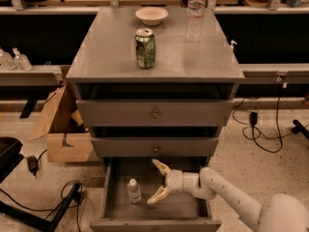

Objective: Pick blue plastic bottle from bottom drawer and place on counter

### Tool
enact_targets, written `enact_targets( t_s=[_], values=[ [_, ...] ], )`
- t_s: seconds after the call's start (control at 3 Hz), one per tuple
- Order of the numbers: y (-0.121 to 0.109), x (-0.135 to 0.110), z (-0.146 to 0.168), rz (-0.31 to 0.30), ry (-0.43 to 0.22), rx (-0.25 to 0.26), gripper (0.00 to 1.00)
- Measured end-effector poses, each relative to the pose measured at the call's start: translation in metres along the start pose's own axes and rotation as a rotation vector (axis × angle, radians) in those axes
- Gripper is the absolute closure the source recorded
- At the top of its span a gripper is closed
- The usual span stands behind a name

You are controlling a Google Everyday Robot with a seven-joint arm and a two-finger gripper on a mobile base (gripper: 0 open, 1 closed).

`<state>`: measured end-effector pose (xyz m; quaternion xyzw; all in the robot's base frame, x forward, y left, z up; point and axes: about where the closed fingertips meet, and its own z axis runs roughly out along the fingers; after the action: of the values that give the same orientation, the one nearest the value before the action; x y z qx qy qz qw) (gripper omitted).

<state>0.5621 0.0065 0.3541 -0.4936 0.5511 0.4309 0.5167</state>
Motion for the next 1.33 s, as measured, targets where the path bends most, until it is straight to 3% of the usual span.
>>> enact_targets(
  t_s=[0.67,1.33],
  values=[
    [-0.02,0.052,0.057,-0.008,0.002,-0.082,0.0],
    [-0.018,0.101,0.085,0.002,0.061,-0.131,0.0]
  ],
)
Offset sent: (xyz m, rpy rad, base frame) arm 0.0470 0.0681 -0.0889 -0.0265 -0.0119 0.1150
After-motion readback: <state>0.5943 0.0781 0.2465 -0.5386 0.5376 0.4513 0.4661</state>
